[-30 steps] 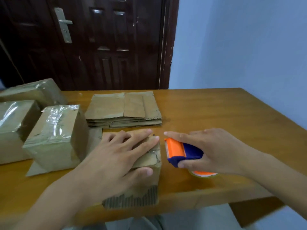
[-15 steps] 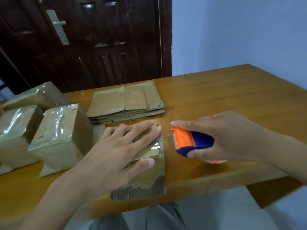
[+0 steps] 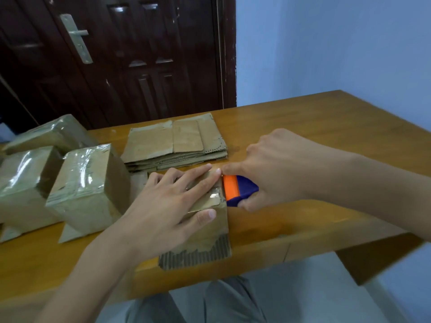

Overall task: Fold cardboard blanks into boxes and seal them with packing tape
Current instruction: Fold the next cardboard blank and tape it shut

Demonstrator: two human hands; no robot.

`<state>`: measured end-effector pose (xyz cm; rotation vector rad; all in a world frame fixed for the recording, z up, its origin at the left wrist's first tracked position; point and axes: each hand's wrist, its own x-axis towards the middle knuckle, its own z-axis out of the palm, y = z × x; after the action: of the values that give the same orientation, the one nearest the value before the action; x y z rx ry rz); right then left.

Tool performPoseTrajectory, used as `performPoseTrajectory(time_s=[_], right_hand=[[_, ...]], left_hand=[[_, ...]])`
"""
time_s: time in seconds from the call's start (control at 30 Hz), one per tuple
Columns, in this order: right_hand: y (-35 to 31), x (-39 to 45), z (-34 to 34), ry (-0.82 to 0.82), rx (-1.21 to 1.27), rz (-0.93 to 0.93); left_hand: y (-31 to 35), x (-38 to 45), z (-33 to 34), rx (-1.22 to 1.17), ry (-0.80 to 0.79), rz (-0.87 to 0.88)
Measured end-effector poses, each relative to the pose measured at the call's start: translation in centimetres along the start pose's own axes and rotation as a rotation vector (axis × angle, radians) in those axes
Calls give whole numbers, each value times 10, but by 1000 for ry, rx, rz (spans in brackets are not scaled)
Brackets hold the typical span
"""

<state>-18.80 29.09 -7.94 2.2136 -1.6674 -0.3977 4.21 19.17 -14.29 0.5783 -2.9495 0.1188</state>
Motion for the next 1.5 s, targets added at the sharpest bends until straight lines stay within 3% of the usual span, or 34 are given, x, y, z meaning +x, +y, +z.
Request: performPoseTrajectory(time_s=[0.17, 0.23, 0.57, 0.77, 0.83, 0.9, 1.0, 1.07, 1.13, 1.2, 1.3, 1.4, 1.5], right_hand=[[-18, 6, 1, -13, -258, -63], [-25, 12, 17, -34, -256, -48], [-22, 11, 95, 232, -109, 490], [-42, 16, 105, 266, 100, 738], [-55, 11, 92, 472, 239, 793], [-75, 6, 78, 695, 584, 729], [-111, 11, 60, 625, 1199, 594], [-127, 15, 59, 570, 1166, 621], [-133, 19, 59, 606, 1151, 679], [-132, 23, 54, 615, 1180, 725], [-125, 23, 43, 566, 1308, 764], [-111, 27, 31, 450, 1404, 794], [-107, 34, 27, 380, 1479, 858]], left_hand=[[0, 1, -1, 2, 8, -12], [2, 0, -1, 3, 19, -16], [12, 3, -3, 71, -15, -76], [17, 4, -5, 60, -46, -117], [18, 2, -6, 71, -47, -121], [20, 1, -7, 84, -43, -114], [20, 1, -5, 73, -35, -118], [20, 1, -6, 11, -16, -146], [18, -3, -8, -159, 61, -168], [13, -11, -6, -484, 232, -246], [10, -25, 15, -877, 508, -538], [21, -29, 23, -1400, 533, -761], [26, -22, 13, -1620, 466, -865]])
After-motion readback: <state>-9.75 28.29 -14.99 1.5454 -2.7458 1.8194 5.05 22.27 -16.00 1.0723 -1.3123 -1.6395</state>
